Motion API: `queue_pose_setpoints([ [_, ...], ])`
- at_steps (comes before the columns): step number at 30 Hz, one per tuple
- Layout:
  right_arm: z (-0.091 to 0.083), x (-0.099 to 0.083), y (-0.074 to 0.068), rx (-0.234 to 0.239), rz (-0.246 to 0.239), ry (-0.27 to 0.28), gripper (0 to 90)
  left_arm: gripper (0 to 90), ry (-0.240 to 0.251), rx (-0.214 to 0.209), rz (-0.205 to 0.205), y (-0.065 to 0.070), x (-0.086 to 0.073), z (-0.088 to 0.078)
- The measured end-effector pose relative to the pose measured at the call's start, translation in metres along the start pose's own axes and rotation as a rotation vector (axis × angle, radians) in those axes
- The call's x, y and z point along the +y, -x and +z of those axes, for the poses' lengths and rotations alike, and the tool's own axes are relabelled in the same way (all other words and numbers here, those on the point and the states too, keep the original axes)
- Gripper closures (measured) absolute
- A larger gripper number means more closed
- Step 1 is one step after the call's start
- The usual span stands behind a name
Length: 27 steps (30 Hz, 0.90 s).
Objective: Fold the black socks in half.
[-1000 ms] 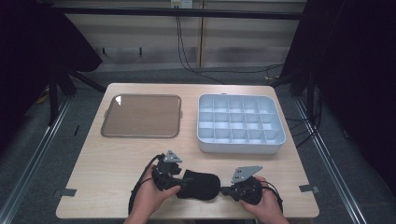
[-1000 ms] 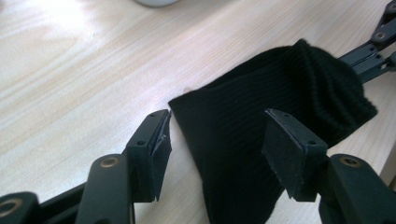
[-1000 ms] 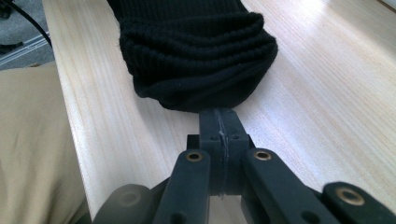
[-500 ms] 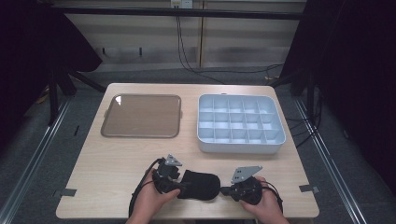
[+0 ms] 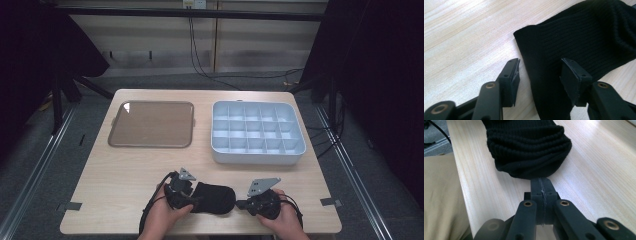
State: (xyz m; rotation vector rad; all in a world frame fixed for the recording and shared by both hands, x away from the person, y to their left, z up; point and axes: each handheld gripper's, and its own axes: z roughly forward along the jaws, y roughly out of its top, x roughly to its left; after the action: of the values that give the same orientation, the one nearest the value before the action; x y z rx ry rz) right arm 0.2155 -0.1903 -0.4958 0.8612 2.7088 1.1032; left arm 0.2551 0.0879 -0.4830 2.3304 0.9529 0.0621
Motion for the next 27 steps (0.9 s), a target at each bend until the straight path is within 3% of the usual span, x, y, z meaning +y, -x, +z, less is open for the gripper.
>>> queue_pose_setpoints([
  [15,0.0001,0.0000,-0.0004,-0.003,0.001,-0.002,90.0,54.6,0.016,0.007,-0.014,-0.0008,-0.0016,-0.0001],
  [19,0.0002,-0.0001,-0.0003,-0.002,0.002,0.001,90.0,60.8,0.018,-0.012,-0.037,-0.0021,-0.0015,-0.0001],
  [27,0.0001,0.0000,-0.0001,-0.002,0.000,-0.001,90.0,62.5,0.010,-0.017,-0.048,-0.0024,0.0002,-0.0003],
])
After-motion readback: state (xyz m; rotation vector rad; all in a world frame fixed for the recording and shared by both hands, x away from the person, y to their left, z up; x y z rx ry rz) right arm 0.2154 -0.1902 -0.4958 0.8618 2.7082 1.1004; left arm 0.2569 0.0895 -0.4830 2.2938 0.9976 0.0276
